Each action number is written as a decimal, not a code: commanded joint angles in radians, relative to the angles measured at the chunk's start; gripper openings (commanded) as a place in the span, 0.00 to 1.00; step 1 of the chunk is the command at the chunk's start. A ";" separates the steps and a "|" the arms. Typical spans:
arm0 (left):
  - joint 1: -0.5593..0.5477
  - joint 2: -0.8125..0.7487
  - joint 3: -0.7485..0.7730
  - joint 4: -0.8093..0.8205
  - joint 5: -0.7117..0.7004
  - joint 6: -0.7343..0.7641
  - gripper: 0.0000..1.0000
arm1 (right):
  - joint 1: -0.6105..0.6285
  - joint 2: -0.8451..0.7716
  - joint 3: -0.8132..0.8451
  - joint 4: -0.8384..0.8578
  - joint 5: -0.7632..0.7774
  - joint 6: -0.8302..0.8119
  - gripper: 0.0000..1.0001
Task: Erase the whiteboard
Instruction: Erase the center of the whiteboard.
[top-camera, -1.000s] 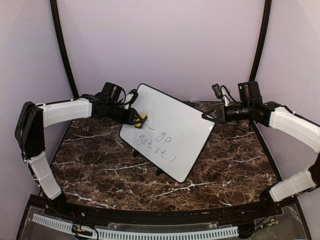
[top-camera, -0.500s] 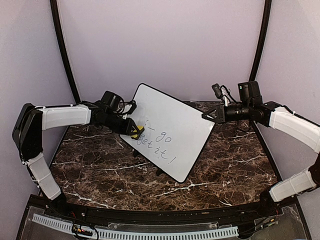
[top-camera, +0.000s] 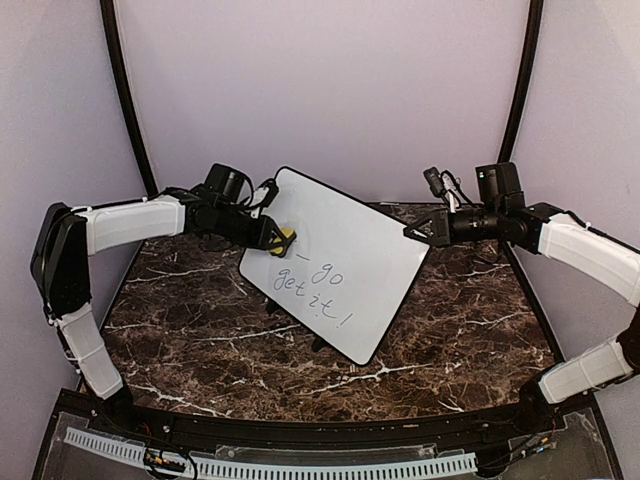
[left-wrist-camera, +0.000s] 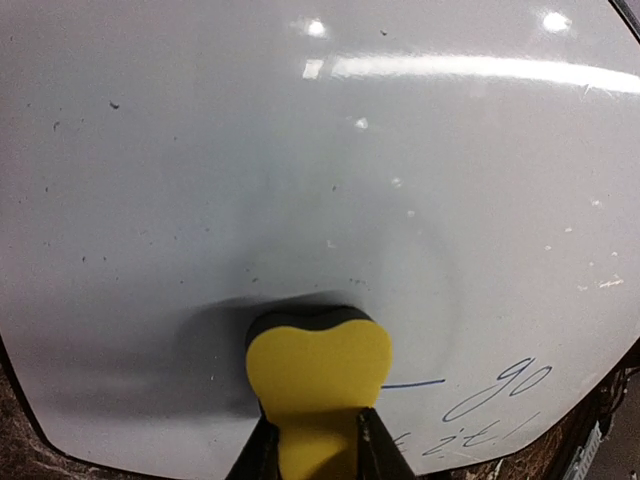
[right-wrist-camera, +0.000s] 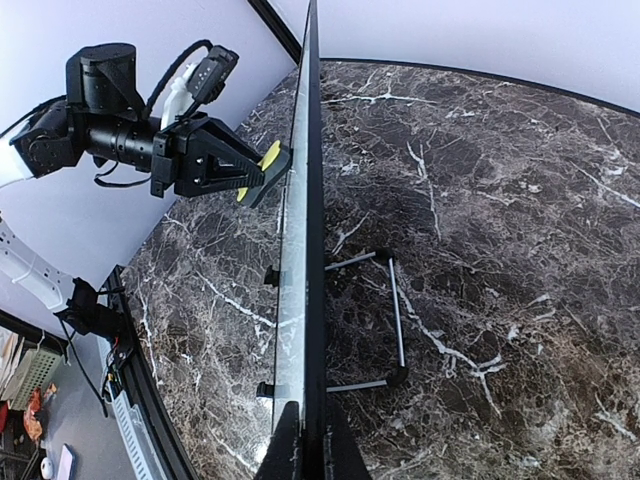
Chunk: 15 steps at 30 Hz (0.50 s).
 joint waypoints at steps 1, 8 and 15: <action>-0.007 -0.057 -0.110 0.002 0.001 -0.009 0.03 | 0.035 0.016 0.011 0.024 -0.050 -0.114 0.00; -0.009 -0.088 -0.182 0.011 0.004 -0.011 0.03 | 0.035 0.022 0.013 0.024 -0.052 -0.114 0.00; -0.010 -0.010 -0.048 0.017 0.018 -0.004 0.04 | 0.035 0.015 0.008 0.022 -0.048 -0.114 0.00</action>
